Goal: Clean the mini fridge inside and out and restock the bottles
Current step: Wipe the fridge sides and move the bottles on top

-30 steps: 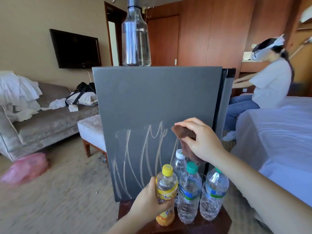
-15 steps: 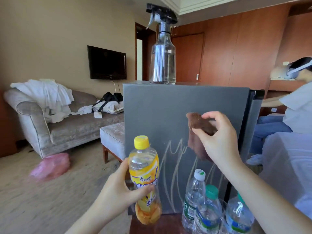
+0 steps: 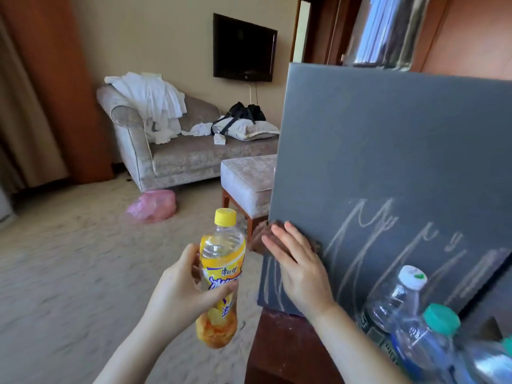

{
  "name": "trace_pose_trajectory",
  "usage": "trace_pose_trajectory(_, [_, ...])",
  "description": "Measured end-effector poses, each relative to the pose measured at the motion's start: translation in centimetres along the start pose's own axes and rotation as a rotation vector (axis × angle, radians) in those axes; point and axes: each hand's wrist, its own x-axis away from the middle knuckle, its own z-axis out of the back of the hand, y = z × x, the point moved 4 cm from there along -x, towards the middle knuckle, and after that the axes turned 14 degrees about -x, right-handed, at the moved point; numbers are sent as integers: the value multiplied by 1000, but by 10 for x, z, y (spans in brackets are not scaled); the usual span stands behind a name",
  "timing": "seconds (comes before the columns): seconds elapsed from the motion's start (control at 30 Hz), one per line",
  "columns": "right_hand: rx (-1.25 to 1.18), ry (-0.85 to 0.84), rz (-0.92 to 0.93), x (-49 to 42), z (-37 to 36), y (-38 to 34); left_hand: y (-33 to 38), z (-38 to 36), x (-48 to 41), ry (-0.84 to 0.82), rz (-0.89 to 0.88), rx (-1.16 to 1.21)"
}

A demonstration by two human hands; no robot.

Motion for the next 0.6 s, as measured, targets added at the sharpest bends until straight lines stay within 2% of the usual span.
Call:
trace_pose_trajectory(0.13, [-40,-327,-59,81,-49,8,-17,-20,10,-30,51,-22])
trace_pose_trajectory(0.2, [-36,-386,-89,112,-63,7,-26,-26,17,-39,82,-3])
trace_pose_trajectory(0.3, [-41,-314,-258,128,-69,3,-38,-30,31,-55,131,46])
trace_pose_trajectory(0.37, [-47,-264,-301,118,-65,1,-46,-34,39,-74,181,98])
trace_pose_trajectory(0.47, [-39,-154,-252,83,-45,-2,-55,-38,51,-116,212,136])
trace_pose_trajectory(0.6, [42,203,-143,3,13,-12,-61,-40,53,-115,217,65])
